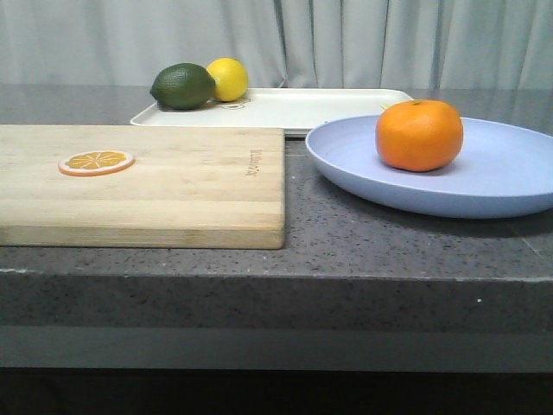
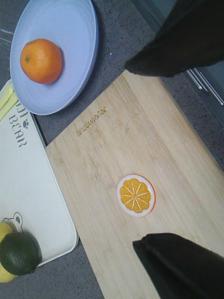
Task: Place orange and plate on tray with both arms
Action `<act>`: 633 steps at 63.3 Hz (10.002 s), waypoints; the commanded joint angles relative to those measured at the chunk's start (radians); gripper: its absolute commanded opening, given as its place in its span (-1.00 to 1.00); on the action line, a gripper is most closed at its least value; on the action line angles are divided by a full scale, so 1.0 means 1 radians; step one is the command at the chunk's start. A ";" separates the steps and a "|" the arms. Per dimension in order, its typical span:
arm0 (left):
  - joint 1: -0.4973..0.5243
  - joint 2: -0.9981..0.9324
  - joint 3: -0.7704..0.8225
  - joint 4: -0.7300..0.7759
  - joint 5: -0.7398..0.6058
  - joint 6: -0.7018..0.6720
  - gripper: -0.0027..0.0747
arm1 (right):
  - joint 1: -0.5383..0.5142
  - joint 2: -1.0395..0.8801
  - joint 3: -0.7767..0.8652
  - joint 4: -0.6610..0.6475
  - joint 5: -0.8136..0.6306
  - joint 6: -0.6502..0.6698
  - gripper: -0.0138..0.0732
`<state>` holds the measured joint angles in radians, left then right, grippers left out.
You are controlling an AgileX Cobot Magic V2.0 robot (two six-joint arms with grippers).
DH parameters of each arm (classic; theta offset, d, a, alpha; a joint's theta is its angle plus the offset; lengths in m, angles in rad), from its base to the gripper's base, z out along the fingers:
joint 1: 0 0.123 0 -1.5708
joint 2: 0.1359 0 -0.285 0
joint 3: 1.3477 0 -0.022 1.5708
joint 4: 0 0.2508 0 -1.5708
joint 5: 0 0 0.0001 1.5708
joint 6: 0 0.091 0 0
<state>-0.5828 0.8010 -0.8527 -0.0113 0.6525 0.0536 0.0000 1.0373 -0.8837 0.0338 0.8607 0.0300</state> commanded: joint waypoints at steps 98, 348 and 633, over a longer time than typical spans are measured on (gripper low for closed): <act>0.003 0.038 -0.027 -0.011 -0.103 -0.011 0.77 | -0.301 0.448 -0.047 0.993 0.051 -0.394 -0.19; 0.003 0.038 -0.027 -0.027 -0.085 -0.011 0.77 | 0.029 1.236 -1.576 0.412 0.244 0.219 0.23; 0.491 -0.737 0.752 0.011 -0.738 -0.002 -0.98 | 0.090 -0.634 0.301 0.131 -0.249 -0.163 -0.95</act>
<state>-0.1147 0.1118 -0.1434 0.0000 0.0803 0.0536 0.0909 0.4003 -0.5565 0.1527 0.6834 -0.1247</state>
